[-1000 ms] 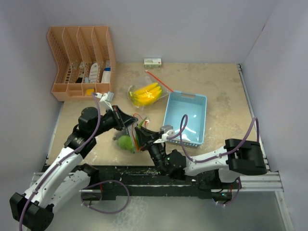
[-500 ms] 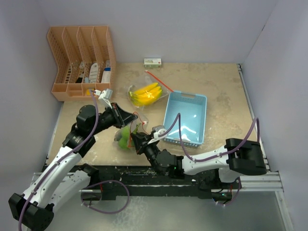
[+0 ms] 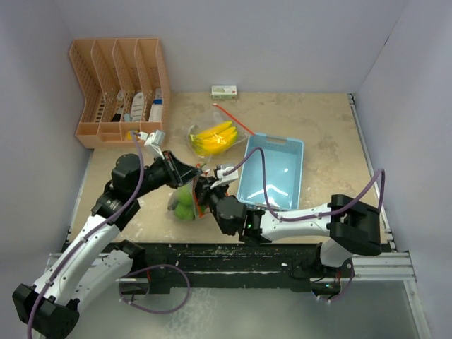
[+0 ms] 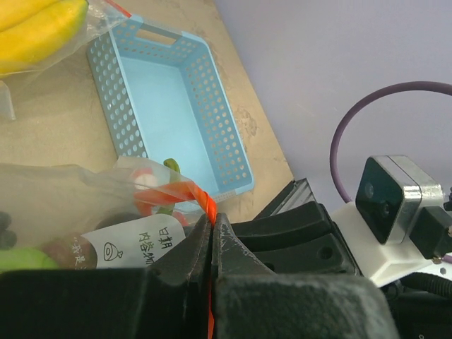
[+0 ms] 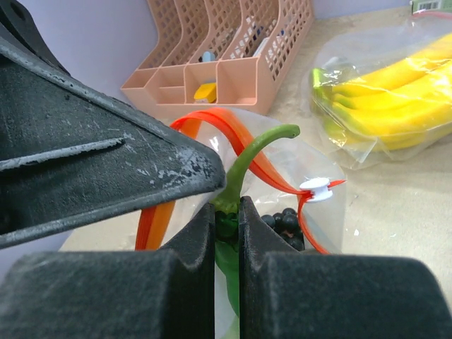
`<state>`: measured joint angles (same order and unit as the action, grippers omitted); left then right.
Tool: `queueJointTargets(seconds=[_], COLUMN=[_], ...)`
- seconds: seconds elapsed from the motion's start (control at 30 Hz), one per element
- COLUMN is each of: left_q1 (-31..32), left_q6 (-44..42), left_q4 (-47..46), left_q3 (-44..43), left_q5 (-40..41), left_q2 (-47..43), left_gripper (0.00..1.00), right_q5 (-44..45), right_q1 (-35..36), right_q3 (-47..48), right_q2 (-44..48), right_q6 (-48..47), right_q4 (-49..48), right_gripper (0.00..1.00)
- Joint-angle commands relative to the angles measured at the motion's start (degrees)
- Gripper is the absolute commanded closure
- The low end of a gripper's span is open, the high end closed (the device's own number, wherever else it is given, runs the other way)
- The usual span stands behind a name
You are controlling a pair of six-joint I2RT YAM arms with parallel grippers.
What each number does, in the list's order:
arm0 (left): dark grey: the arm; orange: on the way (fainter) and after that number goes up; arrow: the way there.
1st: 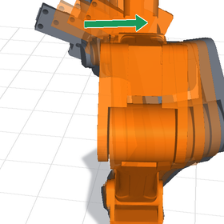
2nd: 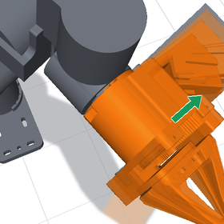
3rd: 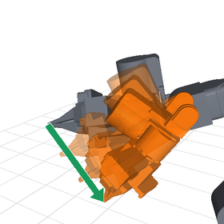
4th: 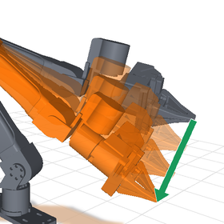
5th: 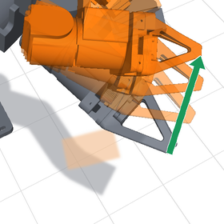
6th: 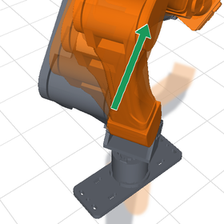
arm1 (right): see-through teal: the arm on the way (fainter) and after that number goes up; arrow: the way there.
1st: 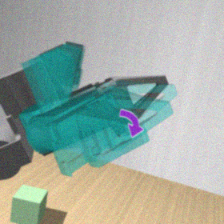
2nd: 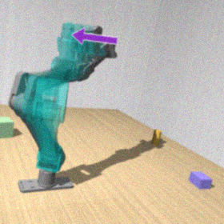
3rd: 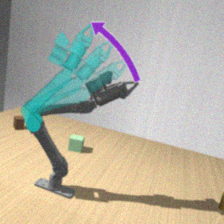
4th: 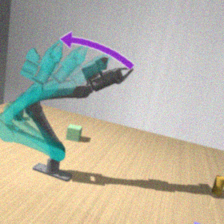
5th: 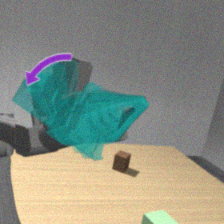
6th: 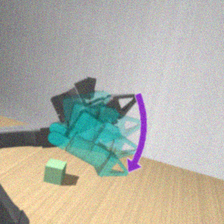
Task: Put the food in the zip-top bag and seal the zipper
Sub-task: Place the fake vegetable in the zipper food storage bag.
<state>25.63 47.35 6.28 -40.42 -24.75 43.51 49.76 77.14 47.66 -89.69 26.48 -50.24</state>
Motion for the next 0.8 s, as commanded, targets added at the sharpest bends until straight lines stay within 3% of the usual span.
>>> queueJointTargets(seconds=[0.0,0.23,0.5,0.63,0.77], left_q1=[0.13,0.12,0.14,0.13,0.13], left_q6=[0.45,-2.55,-3.65,-3.4,-2.89], left_q4=[-7.95,-7.62,-7.45,-5.52,-3.09], left_q3=[-3.86,-4.89,-9.64,-8.92,-5.63], left_q5=[-3.34,-0.65,-1.3,-1.35,-0.88], left_q2=[0.51,2.94,4.74,2.53,-0.79], left_gripper=[1.0,1.0,1.0,1.0,1.0], right_q5=[-2.21,-8.36,-10.29,-4.91,-2.23], right_q1=[0.55,3.92,4.59,4.59,4.59], right_q3=[1.56,1.48,0.09,1.02,2.48], right_q2=[-2.28,-3.15,-4.37,-1.64,2.85], right_q6=[-1.44,-2.2,7.03,6.94,2.75], right_q4=[6.58,8.38,14.43,17.95,20.57], right_gripper=[1.0,1.0,0.98,0.55,0.27])
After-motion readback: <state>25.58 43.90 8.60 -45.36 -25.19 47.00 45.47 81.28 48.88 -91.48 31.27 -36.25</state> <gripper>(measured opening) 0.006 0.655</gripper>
